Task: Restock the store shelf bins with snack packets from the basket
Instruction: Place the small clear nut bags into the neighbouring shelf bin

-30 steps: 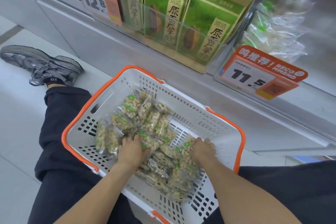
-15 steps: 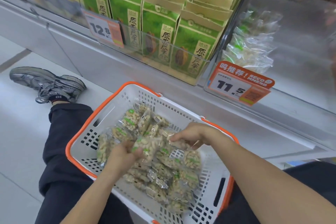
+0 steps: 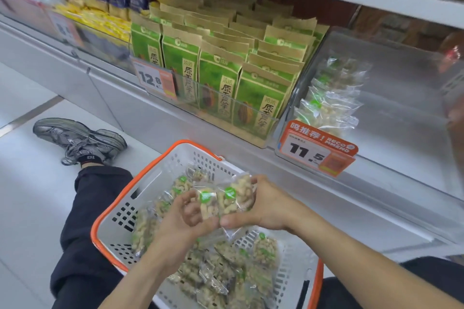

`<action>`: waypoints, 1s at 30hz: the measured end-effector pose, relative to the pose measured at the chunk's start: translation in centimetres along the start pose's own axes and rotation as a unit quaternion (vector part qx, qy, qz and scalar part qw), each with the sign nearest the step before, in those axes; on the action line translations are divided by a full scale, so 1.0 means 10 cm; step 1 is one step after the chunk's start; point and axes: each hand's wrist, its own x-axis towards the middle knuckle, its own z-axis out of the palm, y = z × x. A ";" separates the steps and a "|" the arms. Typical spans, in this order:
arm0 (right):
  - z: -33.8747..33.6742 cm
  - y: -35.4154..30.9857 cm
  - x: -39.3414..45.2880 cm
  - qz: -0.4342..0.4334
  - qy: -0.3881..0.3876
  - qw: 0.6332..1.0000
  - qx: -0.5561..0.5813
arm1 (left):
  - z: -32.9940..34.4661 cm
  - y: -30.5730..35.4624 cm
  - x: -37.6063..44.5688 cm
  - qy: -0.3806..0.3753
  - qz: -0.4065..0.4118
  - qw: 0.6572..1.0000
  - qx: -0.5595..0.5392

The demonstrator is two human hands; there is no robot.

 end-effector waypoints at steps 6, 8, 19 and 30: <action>-0.04 0.10 -0.07 -0.063 0.031 0.997 0.016 | 0.13 0.18 -0.12 -0.063 0.015 0.998 -0.019; -0.07 0.06 -0.10 -0.053 0.066 0.996 0.005 | 0.21 0.26 -0.14 -0.099 -0.001 0.991 -0.090; 0.00 -0.13 -0.26 -0.112 0.066 0.990 -0.046 | 0.39 0.40 -0.20 -0.011 0.137 0.989 0.053; -0.31 -0.16 -0.53 -0.178 0.083 0.975 0.100 | 0.34 0.67 -0.35 -0.114 0.124 0.985 -0.035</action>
